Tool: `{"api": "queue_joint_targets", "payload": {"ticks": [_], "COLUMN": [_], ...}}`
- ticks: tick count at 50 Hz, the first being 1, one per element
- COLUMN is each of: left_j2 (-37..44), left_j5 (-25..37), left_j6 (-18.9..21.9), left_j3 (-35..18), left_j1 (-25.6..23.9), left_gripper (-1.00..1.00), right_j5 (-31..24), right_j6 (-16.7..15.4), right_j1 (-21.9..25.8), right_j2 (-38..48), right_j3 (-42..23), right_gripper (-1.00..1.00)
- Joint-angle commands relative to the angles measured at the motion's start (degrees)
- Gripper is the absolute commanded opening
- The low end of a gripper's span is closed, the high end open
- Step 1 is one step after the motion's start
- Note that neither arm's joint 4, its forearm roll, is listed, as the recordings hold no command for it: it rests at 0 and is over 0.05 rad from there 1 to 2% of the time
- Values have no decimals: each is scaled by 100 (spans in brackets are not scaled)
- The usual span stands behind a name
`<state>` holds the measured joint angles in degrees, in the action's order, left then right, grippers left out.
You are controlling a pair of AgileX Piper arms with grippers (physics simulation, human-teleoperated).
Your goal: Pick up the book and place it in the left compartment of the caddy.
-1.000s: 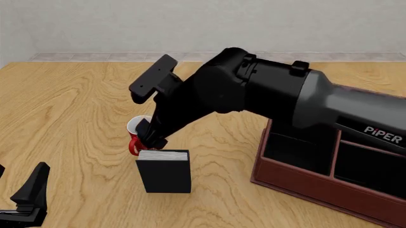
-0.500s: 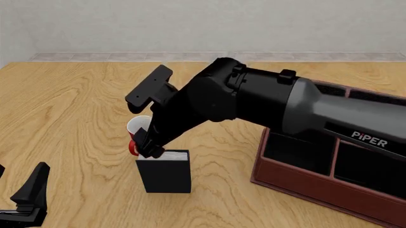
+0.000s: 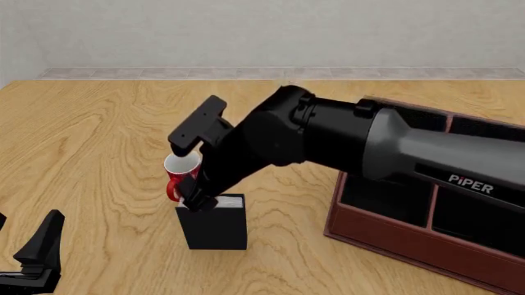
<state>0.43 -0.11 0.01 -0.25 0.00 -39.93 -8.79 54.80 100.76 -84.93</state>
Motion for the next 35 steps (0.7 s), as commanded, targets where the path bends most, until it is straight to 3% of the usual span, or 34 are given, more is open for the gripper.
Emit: {"api": "queue_joint_targets", "payload": {"ticks": [1,35], "left_j2": [1,0], "left_j5": [0,0], "left_j6": [0,0], "left_j3": [0,0], "left_j1": [0,0], "left_gripper": [100,100], "right_j5": [66,179], "right_j6": [19,77], "right_j1": [10,-47], "right_j2": [14,49], "right_j3": [134,358], "right_gripper": [100,100]}}
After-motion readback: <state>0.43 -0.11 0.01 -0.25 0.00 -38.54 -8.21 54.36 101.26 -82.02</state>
